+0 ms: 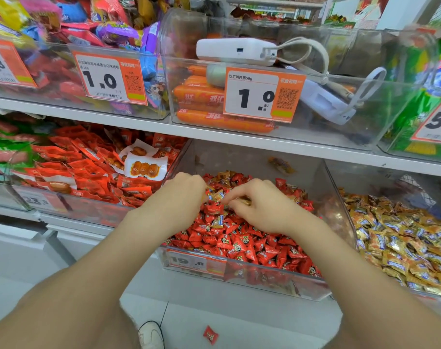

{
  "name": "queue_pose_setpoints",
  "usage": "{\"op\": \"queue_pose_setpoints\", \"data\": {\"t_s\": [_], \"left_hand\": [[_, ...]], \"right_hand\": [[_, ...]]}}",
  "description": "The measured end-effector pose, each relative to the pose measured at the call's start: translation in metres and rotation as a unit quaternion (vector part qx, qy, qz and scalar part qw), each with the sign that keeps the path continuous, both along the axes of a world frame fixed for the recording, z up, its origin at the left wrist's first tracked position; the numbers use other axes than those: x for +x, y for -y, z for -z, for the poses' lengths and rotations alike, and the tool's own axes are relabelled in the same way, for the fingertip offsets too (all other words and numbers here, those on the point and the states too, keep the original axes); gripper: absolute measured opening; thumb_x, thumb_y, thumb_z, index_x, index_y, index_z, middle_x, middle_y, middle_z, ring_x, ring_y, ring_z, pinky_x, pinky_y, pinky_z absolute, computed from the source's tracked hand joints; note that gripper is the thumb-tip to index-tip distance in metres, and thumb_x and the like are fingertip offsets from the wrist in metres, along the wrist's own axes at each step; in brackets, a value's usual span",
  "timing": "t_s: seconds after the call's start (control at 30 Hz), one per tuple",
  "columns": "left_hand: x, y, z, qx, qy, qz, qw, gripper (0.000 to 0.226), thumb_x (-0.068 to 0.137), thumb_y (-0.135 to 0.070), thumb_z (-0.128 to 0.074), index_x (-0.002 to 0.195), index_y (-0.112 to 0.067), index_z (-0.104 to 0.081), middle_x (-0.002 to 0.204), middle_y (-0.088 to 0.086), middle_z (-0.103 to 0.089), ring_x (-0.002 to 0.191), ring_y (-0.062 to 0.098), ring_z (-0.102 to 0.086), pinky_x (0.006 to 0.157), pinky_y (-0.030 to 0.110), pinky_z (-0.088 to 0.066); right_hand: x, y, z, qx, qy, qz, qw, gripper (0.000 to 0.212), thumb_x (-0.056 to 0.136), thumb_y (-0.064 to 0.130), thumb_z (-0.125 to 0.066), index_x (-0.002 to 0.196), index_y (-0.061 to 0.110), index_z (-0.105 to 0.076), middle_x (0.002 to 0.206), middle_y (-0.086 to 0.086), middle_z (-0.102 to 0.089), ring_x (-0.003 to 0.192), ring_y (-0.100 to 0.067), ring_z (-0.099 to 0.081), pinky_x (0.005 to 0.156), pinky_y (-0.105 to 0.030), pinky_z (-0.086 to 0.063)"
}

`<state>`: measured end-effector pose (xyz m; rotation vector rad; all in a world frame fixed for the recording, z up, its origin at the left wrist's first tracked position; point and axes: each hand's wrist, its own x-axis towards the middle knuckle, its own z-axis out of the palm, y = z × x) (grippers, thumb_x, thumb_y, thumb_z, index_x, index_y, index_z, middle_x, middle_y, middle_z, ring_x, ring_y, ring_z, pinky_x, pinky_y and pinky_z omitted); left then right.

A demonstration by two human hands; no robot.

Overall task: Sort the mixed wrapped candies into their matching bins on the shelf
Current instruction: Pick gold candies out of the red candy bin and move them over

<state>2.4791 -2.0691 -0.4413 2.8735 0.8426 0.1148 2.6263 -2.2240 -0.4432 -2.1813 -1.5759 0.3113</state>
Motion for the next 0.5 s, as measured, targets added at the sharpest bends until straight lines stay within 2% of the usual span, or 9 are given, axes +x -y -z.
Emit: {"op": "queue_pose_setpoints", "data": {"t_s": [0.03, 0.07, 0.13, 0.2, 0.3, 0.4, 0.47, 0.5], "left_hand": [[-0.002, 0.003, 0.002, 0.018, -0.034, -0.005, 0.999, 0.005, 0.097, -0.011, -0.065, 0.097, -0.015, -0.062, 0.095, 0.004, -0.053, 0.096, 0.036, -0.069, 0.070, 0.039, -0.052], [-0.004, 0.008, 0.003, 0.022, -0.068, -0.005, 0.997, 0.010, 0.099, -0.011, -0.063, 0.098, -0.016, -0.055, 0.096, 0.006, -0.048, 0.102, 0.038, -0.066, 0.072, 0.039, -0.049], [-0.008, 0.018, 0.000, 0.014, -0.128, 0.005, 0.992, 0.012, 0.101, -0.007, -0.057, 0.106, -0.016, -0.050, 0.092, 0.007, -0.038, 0.103, 0.038, -0.062, 0.075, 0.039, -0.046], [-0.010, 0.021, -0.001, 0.015, -0.148, 0.010, 0.989, 0.013, 0.103, -0.006, -0.055, 0.111, -0.014, -0.049, 0.084, 0.004, -0.031, 0.092, 0.033, -0.055, 0.074, 0.039, -0.046], [-0.010, 0.022, -0.002, 0.017, -0.150, 0.005, 0.988, 0.015, 0.103, -0.005, -0.056, 0.103, -0.013, -0.043, 0.082, 0.003, -0.030, 0.078, 0.023, -0.044, 0.071, 0.039, -0.043], [-0.012, 0.025, -0.006, 0.007, -0.127, 0.001, 0.992, 0.031, 0.100, 0.002, -0.052, 0.082, -0.017, -0.035, 0.082, 0.004, -0.034, 0.063, 0.017, -0.036, 0.064, 0.036, -0.039], [-0.010, 0.022, -0.004, -0.004, -0.058, -0.007, 0.998, 0.036, 0.101, -0.004, -0.052, 0.075, -0.020, -0.033, 0.081, 0.006, -0.041, 0.060, 0.018, -0.040, 0.057, 0.033, -0.036], [-0.008, 0.019, -0.002, -0.012, -0.008, -0.014, 1.000, 0.032, 0.102, -0.011, -0.054, 0.075, -0.019, -0.038, 0.080, 0.008, -0.047, 0.059, 0.020, -0.045, 0.053, 0.033, -0.038]], "right_hand": [[-0.004, -0.005, 0.004, -0.002, 0.023, -0.007, 1.000, 0.015, 0.099, 0.040, -0.067, 0.098, 0.035, -0.081, 0.078, 0.033, -0.068, 0.086, 0.000, -0.067, 0.104, -0.034, -0.048], [-0.007, -0.009, 0.006, -0.006, 0.036, -0.003, 0.999, 0.019, 0.093, 0.052, -0.072, 0.088, 0.036, -0.079, 0.082, 0.028, -0.070, 0.092, -0.007, -0.065, 0.105, -0.041, -0.048], [-0.011, -0.014, 0.011, -0.024, 0.029, 0.018, 0.999, 0.038, 0.077, 0.069, -0.080, 0.080, 0.031, -0.075, 0.079, 0.015, -0.071, 0.091, -0.013, -0.062, 0.092, -0.044, -0.054], [-0.016, -0.018, 0.014, -0.038, 0.046, 0.034, 0.998, 0.054, 0.067, 0.074, -0.084, 0.089, 0.026, -0.073, 0.079, 0.007, -0.066, 0.087, -0.018, -0.063, 0.080, -0.041, -0.057], [-0.019, -0.020, 0.015, -0.055, 0.063, 0.033, 0.996, 0.055, 0.070, 0.065, -0.087, 0.096, 0.019, -0.075, 0.079, 0.002, -0.062, 0.088, -0.025, -0.062, 0.074, -0.038, -0.054], [-0.017, -0.018, 0.010, -0.074, 0.071, 0.026, 0.994, 0.043, 0.077, 0.046, -0.083, 0.080, 0.005, -0.072, 0.068, -0.013, -0.063, 0.079, -0.026, -0.059, 0.070, -0.041, -0.055], [-0.012, -0.013, 0.003, -0.060, 0.058, 0.044, 0.996, 0.039, 0.077, 0.041, -0.078, 0.074, 0.002, -0.069, 0.058, -0.012, -0.057, 0.064, -0.023, -0.057, 0.073, -0.038, -0.055], [-0.009, -0.009, -0.003, -0.054, 0.040, 0.057, 0.996, 0.037, 0.077, 0.041, -0.077, 0.072, 0.005, -0.069, 0.054, -0.007, -0.054, 0.057, -0.018, -0.053, 0.070, -0.033, -0.052]]}}
